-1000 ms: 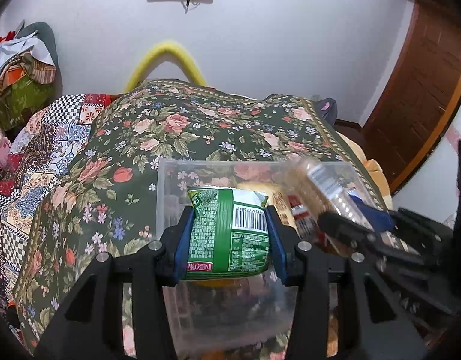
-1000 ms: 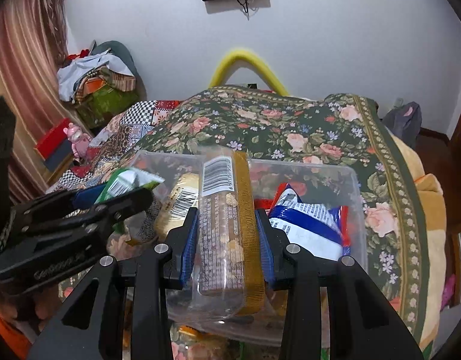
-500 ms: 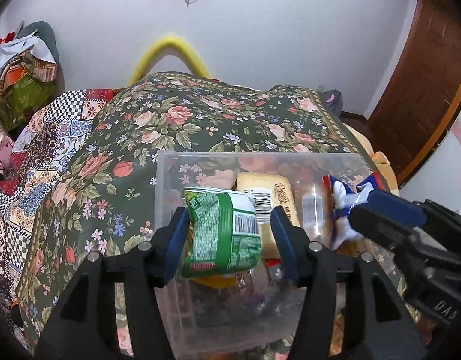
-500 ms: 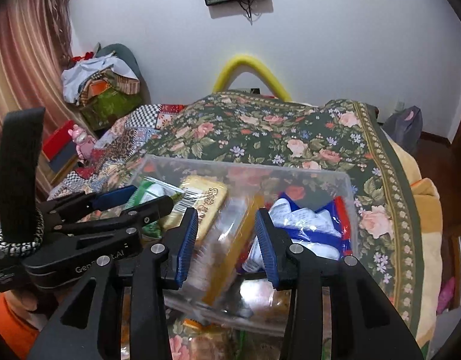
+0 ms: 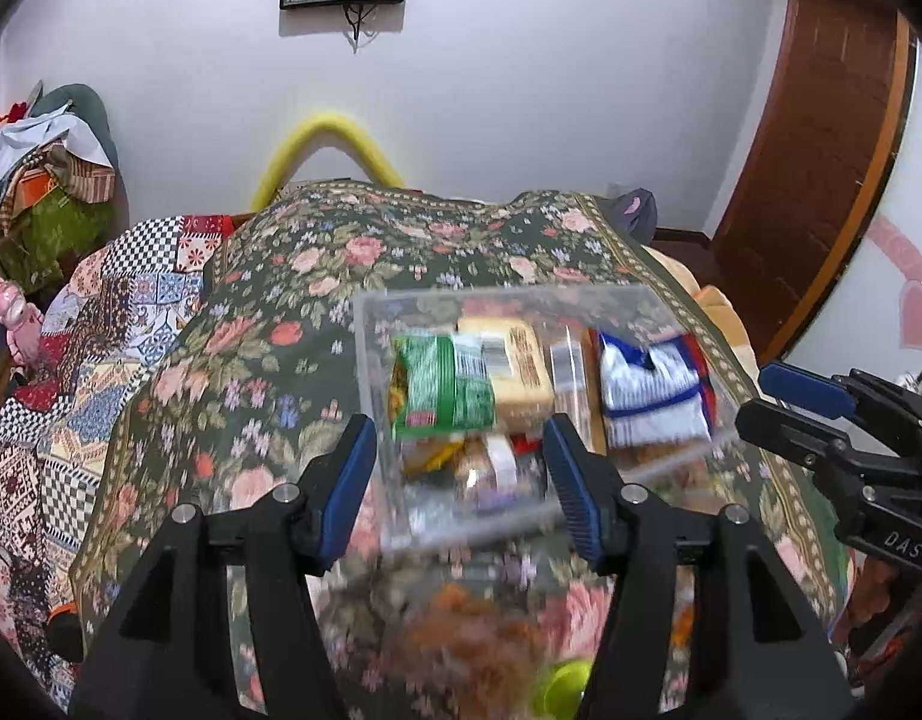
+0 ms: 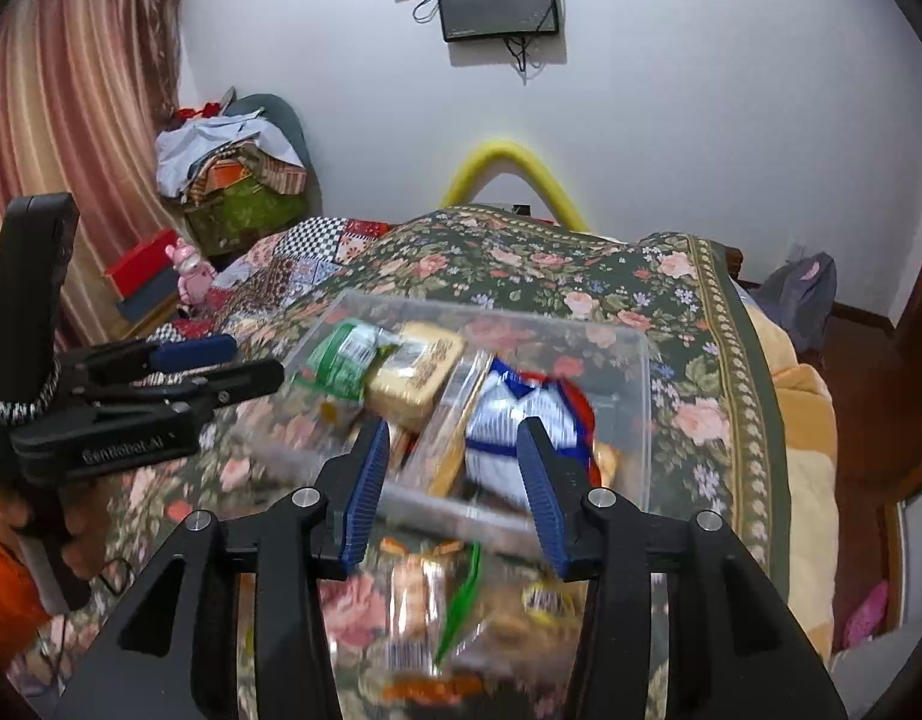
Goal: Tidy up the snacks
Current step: 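Lower the biscuit pack into the box with the right tool while the left drops the green bag in, then grasp the orange-wrapped biscuit pack with the right tool while the left grasps a bread roll bag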
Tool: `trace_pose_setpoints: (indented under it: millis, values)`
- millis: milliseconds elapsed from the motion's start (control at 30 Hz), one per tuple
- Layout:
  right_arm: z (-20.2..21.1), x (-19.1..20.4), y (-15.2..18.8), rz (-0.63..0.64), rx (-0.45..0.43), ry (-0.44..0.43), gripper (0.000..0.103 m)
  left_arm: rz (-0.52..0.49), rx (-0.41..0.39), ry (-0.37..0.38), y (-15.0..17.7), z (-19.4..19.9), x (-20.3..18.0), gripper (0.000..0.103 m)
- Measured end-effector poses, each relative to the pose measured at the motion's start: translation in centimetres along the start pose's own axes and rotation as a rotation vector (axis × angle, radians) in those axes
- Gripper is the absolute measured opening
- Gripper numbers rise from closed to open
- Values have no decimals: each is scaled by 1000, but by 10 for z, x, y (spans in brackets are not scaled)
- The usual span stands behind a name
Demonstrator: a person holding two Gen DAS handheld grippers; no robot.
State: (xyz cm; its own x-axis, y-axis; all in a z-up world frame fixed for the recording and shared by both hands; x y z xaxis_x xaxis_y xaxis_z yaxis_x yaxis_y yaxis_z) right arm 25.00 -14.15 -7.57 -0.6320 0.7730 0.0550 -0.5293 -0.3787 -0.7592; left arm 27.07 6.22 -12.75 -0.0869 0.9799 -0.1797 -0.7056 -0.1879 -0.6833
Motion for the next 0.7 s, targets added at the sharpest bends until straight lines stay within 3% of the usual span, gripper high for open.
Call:
trace_pose_setpoints:
  millis: [433, 700]
  values:
    - [-3, 18, 70, -6, 122, -43, 47, 15, 139, -2, 77, -6, 17, 61]
    - [-26, 16, 98, -34, 216, -64, 47, 47, 199, 26, 96, -31, 16, 74]
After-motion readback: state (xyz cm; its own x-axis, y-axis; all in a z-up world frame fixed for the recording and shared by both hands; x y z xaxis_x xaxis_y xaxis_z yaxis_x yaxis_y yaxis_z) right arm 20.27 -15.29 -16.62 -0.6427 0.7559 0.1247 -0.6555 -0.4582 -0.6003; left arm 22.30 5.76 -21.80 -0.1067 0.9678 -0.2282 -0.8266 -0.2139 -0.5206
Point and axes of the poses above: each gripper's, at about its wrist camera, not at the fingertips, and z roughly against the way its jaws point, x to its left, y to its underside, the point moved 3 cm from there along -z, roughly the way its jaws point, and after that the axes turned 6 degrees about z, right-handed, at the moved point
